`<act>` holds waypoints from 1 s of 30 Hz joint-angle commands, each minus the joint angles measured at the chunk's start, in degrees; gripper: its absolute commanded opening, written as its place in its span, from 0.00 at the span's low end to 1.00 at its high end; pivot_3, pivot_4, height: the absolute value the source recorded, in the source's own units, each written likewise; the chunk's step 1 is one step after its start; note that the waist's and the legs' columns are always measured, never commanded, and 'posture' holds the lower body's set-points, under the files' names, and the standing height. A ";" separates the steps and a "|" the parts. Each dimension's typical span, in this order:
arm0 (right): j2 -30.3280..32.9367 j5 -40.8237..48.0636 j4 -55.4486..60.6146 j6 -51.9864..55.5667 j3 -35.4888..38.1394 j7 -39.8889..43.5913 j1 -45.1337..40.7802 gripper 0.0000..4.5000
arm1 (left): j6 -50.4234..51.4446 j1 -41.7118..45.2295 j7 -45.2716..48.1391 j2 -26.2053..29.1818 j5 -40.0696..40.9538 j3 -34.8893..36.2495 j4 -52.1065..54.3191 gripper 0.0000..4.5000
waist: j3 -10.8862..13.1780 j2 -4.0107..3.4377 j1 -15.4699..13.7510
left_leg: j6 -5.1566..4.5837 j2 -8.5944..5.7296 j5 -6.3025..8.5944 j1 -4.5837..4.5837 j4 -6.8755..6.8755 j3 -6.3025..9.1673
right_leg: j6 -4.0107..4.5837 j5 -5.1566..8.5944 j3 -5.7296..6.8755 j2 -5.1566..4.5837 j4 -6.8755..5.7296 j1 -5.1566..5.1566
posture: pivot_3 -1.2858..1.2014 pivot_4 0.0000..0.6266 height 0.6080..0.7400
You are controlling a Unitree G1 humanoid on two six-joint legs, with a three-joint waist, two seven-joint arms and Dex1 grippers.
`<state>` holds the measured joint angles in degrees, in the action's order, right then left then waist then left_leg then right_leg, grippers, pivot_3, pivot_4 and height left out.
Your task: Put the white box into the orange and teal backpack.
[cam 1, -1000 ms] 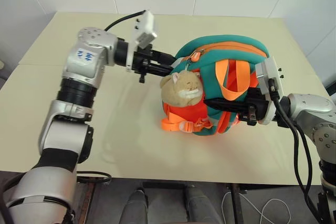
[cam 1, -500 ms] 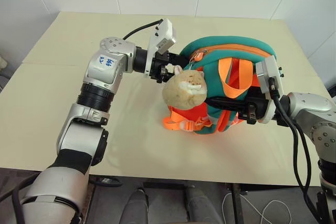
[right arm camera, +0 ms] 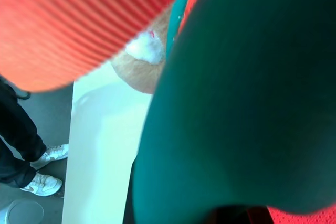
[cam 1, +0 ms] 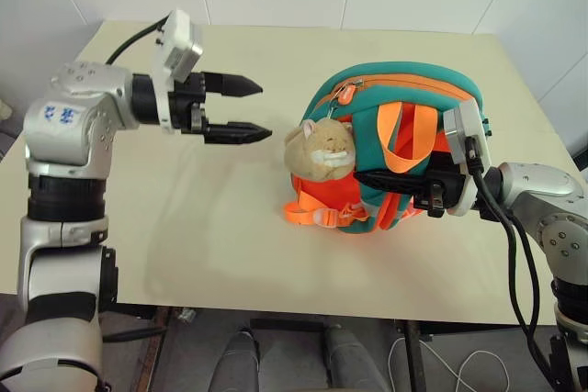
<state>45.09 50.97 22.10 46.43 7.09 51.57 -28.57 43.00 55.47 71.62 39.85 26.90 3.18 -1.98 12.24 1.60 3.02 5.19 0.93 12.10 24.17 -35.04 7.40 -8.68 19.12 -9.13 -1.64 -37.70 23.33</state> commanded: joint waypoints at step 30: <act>-1.34 1.53 3.90 -1.66 3.13 -0.93 3.64 0.00 | 10.83 2.54 -11.64 -3.36 13.51 -0.54 8.63 0.09 | 0.00 0.00 0.28 | -0.01 -0.02 0.00 -0.08 -0.01 -0.05 | -0.01 -0.02 -0.03 0.01 0.05 -0.08 | 0.52 0.24 1.00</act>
<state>44.02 51.23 24.17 45.87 7.87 50.80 -25.25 54.58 56.05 59.54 35.35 38.95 -0.28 7.10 12.24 1.60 3.30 5.18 0.92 12.10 24.08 -35.04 7.35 -8.69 19.10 -9.16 -1.63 -37.64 23.25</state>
